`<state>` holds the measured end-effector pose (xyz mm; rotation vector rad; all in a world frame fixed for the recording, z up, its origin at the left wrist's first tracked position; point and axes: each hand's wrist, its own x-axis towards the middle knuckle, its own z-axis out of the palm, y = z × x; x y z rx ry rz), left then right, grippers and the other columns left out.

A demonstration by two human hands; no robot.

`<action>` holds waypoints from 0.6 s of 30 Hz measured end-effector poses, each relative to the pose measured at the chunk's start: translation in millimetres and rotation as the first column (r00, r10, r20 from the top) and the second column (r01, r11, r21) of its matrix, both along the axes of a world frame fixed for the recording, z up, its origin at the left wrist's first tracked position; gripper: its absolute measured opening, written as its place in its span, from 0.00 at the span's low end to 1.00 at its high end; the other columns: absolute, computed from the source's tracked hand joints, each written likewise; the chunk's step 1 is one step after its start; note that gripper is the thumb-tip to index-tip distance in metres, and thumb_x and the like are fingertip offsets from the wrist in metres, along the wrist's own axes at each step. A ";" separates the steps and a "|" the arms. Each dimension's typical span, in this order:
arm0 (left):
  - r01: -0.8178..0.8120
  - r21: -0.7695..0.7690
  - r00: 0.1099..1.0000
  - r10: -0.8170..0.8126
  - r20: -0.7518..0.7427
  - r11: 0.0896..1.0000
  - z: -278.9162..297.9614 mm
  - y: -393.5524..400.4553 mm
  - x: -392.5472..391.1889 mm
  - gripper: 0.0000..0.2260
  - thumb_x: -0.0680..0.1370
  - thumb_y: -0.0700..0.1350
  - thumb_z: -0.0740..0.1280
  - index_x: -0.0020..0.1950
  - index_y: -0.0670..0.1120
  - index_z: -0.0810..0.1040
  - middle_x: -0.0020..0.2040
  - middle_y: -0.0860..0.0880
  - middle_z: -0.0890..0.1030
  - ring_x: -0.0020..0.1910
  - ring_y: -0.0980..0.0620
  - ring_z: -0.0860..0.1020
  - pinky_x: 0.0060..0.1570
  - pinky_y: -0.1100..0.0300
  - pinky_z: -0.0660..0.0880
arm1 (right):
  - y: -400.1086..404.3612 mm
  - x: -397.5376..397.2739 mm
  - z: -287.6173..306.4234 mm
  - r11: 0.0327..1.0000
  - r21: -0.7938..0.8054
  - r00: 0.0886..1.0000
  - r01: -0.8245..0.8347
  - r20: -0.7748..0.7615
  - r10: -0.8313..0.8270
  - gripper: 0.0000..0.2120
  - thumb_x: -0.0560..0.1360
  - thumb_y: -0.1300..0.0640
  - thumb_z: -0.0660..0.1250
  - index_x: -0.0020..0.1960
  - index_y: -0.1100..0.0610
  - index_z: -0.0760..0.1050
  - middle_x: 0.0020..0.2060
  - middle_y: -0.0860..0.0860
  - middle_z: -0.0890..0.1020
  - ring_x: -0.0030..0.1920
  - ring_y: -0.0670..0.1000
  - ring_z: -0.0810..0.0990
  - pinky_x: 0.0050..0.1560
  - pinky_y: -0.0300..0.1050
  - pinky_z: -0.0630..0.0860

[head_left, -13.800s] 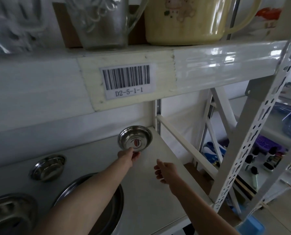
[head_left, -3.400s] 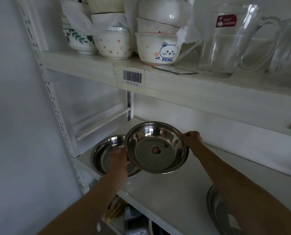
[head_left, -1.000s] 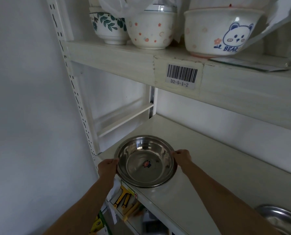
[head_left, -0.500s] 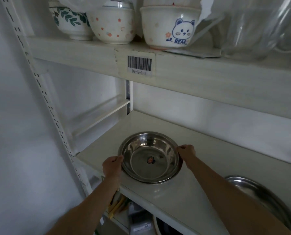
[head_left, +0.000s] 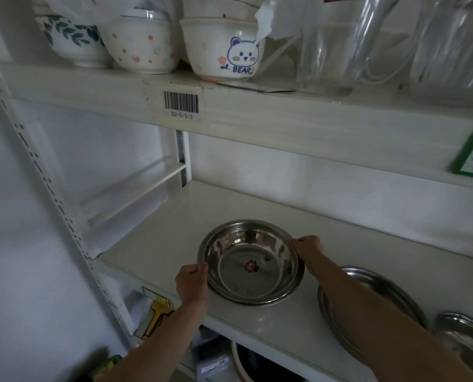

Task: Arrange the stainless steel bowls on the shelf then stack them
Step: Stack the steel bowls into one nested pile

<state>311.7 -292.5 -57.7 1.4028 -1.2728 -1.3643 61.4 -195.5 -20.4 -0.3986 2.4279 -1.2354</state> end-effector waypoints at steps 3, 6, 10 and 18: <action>0.024 -0.003 0.999 -0.024 0.034 1.000 -4.4 5.5 1.5 0.12 0.77 0.42 0.66 0.33 0.41 0.75 0.31 0.42 0.73 0.33 0.48 0.69 0.34 0.58 0.66 | 5.9 1.6 -0.5 0.999 0.033 1.000 -0.010 -0.020 0.010 0.13 0.71 0.55 0.70 0.44 0.65 0.84 0.42 0.60 0.85 0.42 0.57 0.82 0.51 0.51 0.79; 0.025 0.007 0.999 -0.025 0.041 1.000 -9.0 7.7 3.9 0.12 0.77 0.42 0.66 0.33 0.41 0.75 0.31 0.42 0.73 0.34 0.48 0.70 0.36 0.56 0.67 | 10.6 5.3 0.0 0.997 0.078 1.000 -0.024 -0.013 0.025 0.12 0.70 0.55 0.70 0.43 0.65 0.83 0.42 0.60 0.85 0.44 0.57 0.83 0.50 0.49 0.79; 0.015 0.034 0.999 -0.016 0.027 0.999 -13.7 12.8 6.0 0.12 0.76 0.43 0.67 0.33 0.45 0.72 0.33 0.43 0.74 0.36 0.48 0.72 0.39 0.56 0.71 | 17.2 9.7 -3.4 0.994 0.107 1.000 -0.017 -0.006 0.018 0.12 0.70 0.56 0.68 0.46 0.63 0.83 0.46 0.60 0.85 0.49 0.58 0.83 0.45 0.41 0.73; 0.033 0.022 0.996 -0.034 0.087 0.999 -13.9 14.4 9.8 0.15 0.75 0.46 0.67 0.37 0.34 0.77 0.32 0.36 0.75 0.34 0.46 0.71 0.38 0.58 0.69 | 26.7 13.1 -2.9 0.988 0.131 0.991 -0.078 -0.099 0.091 0.11 0.73 0.61 0.65 0.46 0.65 0.84 0.45 0.62 0.85 0.50 0.60 0.83 0.49 0.44 0.76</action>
